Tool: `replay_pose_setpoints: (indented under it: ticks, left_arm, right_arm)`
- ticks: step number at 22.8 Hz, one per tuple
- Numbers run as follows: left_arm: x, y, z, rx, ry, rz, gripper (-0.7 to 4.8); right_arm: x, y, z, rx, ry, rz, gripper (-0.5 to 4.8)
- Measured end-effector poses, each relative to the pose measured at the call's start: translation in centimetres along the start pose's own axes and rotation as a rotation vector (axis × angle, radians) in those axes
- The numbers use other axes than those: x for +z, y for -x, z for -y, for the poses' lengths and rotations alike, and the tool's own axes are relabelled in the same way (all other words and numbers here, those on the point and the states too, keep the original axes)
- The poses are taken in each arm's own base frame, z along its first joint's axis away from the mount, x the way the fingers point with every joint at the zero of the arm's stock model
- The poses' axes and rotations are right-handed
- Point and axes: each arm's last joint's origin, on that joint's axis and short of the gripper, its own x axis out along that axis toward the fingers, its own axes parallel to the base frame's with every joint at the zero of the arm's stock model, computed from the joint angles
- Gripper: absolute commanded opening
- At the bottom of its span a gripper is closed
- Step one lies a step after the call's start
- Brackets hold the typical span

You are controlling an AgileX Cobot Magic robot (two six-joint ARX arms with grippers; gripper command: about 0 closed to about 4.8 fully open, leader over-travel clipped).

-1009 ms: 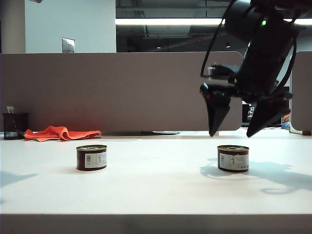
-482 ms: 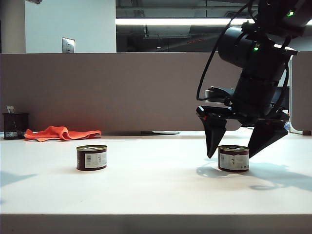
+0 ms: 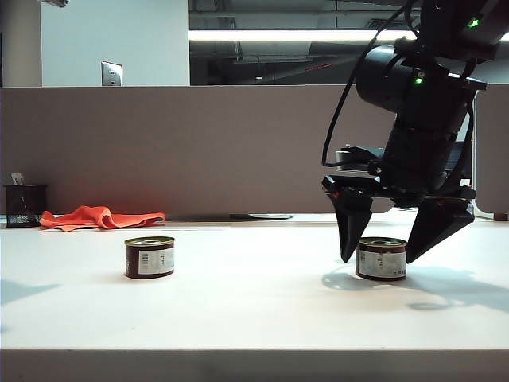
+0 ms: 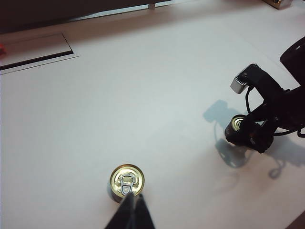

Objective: Stack a can of tomatoes on the right onto the can of tomatoes on the left.

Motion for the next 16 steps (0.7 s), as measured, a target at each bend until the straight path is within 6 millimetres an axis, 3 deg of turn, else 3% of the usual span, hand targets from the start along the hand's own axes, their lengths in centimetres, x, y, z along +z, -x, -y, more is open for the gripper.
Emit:
replay_pose_setpoints:
  ticks: [3, 4, 7, 9, 16]
  left_arm:
    - [0.00, 0.00, 0.00, 0.000, 0.000, 0.000, -0.01]
    - [0.00, 0.00, 0.00, 0.000, 0.000, 0.000, -0.01]
    - [0.00, 0.00, 0.00, 0.000, 0.000, 0.000, -0.01]
    - [0.00, 0.00, 0.00, 0.000, 0.000, 0.000, -0.01]
    - [-0.01, 0.00, 0.00, 0.000, 0.000, -0.001, -0.01]
  right_arm:
    - [0.00, 0.00, -0.01, 0.000, 0.000, 0.000, 4.00]
    - [0.00, 0.00, -0.01, 0.000, 0.000, 0.000, 3.60]
    - [0.01, 0.01, -0.01, 0.000, 0.000, 0.000, 3.43]
    - [0.01, 0.01, -0.03, 0.000, 0.000, 0.000, 3.02]
    - [0.06, 0.01, -0.03, 0.001, 0.002, 0.006, 3.00]
